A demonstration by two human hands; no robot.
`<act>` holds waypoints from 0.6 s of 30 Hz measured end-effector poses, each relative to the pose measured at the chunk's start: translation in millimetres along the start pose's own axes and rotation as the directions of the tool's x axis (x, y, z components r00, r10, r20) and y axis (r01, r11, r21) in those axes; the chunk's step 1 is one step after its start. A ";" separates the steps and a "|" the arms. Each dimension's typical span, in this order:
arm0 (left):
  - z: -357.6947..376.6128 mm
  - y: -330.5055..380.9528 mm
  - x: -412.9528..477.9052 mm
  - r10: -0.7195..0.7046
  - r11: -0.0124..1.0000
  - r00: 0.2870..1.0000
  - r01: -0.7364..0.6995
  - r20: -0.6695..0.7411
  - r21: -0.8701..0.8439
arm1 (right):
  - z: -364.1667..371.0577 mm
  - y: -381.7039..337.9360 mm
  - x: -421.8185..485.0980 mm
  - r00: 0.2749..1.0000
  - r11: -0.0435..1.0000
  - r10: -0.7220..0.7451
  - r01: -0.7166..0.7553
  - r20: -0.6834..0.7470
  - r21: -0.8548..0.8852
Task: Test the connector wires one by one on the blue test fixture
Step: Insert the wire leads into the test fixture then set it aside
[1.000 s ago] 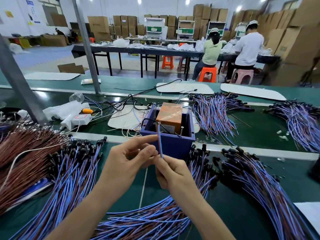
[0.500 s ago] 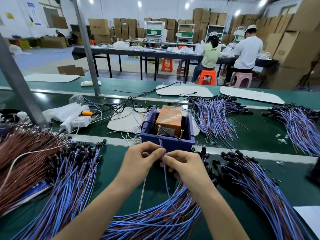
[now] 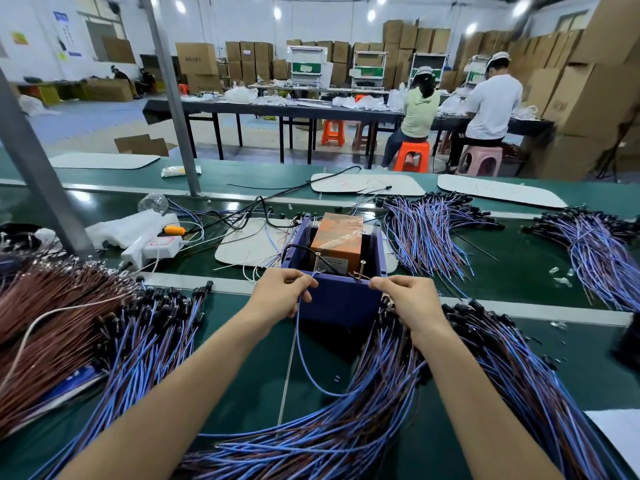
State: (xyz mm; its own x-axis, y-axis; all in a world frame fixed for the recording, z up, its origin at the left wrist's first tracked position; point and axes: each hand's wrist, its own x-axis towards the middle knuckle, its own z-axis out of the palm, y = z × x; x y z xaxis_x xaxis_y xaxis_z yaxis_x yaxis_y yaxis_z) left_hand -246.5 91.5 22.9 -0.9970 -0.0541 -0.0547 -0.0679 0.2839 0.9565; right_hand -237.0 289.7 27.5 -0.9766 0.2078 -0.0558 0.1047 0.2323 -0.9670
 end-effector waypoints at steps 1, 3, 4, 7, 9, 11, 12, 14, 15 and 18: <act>0.8 -1.1 2.1 0.000 1.000 1.000 0.000 -0.007 0.014 | 1.3 1.2 2.2 0.999 0.999 -0.026 0.026 -0.021 -0.018; 2.0 -2.2 4.5 0.005 1.000 1.000 -0.005 -0.024 0.026 | 2.0 3.5 6.9 0.994 0.994 -0.081 0.075 -0.078 -0.073; 2.5 -2.4 5.0 0.010 0.999 0.999 -0.009 -0.035 0.031 | 1.6 4.4 9.0 0.989 0.990 -0.103 0.093 -0.102 -0.101; 3.4 -2.8 5.8 0.028 0.998 0.998 -0.024 -0.064 0.055 | -1.9 5.9 13.2 0.984 0.984 -0.135 0.120 -0.112 -0.131; 3.0 -3.3 6.2 0.035 0.998 0.996 -0.030 -0.078 0.061 | -3.9 7.3 14.7 0.986 0.985 -0.135 0.124 -0.098 -0.118; 2.1 -4.3 6.9 0.042 0.997 0.995 -0.036 -0.086 0.067 | -5.0 8.4 15.5 0.988 0.988 -0.129 0.121 -0.081 -0.097; 2.0 -4.9 7.4 0.044 0.997 0.995 -0.038 -0.087 0.069 | -5.4 8.6 15.7 0.989 0.989 -0.127 0.121 -0.075 -0.088; 1.9 -5.8 8.0 0.051 0.997 0.995 -0.045 -0.091 0.070 | -5.5 9.0 15.6 0.990 0.990 -0.127 0.122 -0.066 -0.073; 1.8 -6.2 8.2 0.057 0.996 0.994 -0.050 -0.096 0.071 | -5.2 9.3 15.5 0.990 0.990 -0.126 0.122 -0.065 -0.065; 1.8 -8.6 8.1 0.075 0.995 0.990 -0.067 -0.116 0.071 | -3.7 10.1 16.2 0.989 0.990 -0.134 0.131 -0.066 -0.048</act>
State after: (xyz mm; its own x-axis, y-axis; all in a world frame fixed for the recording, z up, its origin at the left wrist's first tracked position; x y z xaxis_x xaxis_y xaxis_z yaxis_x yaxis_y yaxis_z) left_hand -254.1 90.3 13.7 -0.9883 -0.1435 0.0510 -0.0032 0.3544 0.9351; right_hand -251.1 298.9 17.8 -0.9672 0.2372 0.0912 -0.0156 0.3030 -0.9529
